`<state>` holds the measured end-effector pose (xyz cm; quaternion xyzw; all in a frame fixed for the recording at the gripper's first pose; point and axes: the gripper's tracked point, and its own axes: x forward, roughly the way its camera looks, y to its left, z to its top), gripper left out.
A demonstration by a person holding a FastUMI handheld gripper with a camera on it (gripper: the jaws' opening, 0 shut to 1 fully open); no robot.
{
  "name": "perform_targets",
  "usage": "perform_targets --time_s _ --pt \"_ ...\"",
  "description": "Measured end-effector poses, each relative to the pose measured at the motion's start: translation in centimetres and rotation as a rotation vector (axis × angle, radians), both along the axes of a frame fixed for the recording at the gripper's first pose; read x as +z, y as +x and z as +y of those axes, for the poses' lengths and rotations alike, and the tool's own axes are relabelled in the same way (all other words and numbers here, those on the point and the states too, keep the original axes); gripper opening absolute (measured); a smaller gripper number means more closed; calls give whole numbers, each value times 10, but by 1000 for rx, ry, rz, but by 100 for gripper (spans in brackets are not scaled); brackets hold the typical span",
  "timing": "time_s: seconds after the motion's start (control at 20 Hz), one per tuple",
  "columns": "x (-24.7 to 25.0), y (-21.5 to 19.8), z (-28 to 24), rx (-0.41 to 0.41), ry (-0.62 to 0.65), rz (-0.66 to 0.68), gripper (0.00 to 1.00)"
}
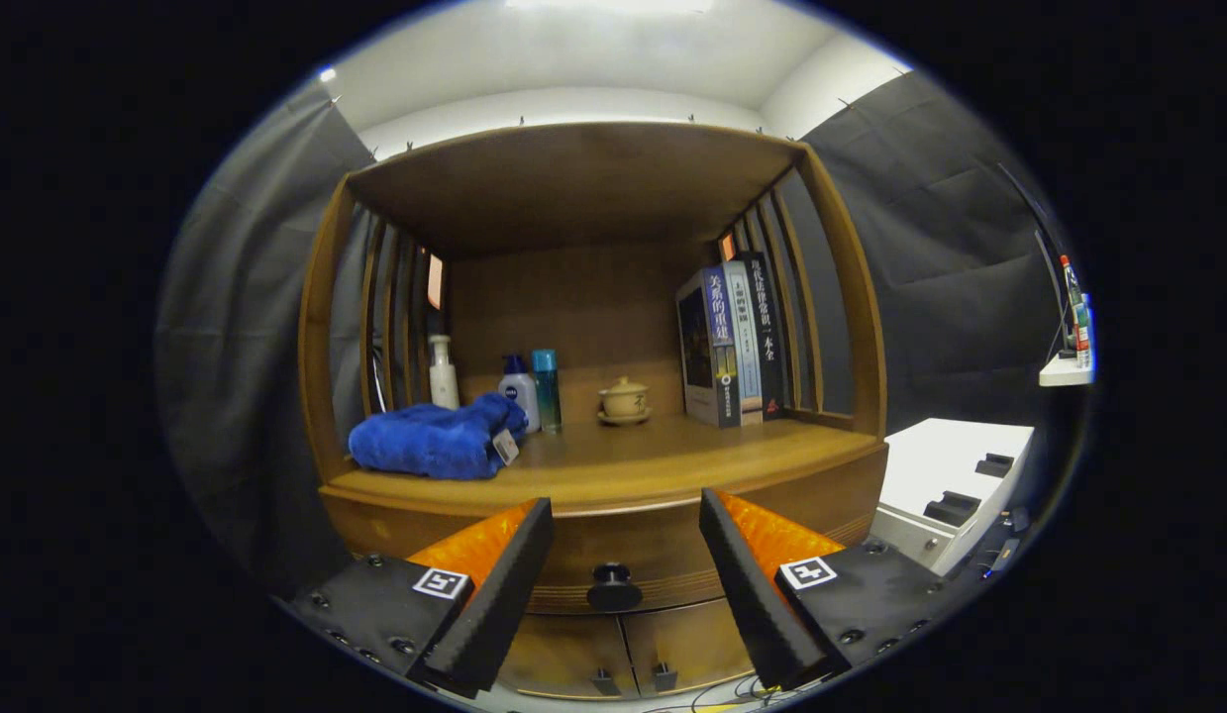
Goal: Pull open the drawer, take out the items inside it, and place them on the countertop above the cabinet.
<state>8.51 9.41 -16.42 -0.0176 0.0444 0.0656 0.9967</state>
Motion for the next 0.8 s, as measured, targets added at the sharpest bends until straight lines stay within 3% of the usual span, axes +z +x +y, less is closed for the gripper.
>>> perform_targets --time_s 0.55,0.8 --pt "-86 30 7 25 13 147 98" --pt "-88 37 9 34 16 153 71"
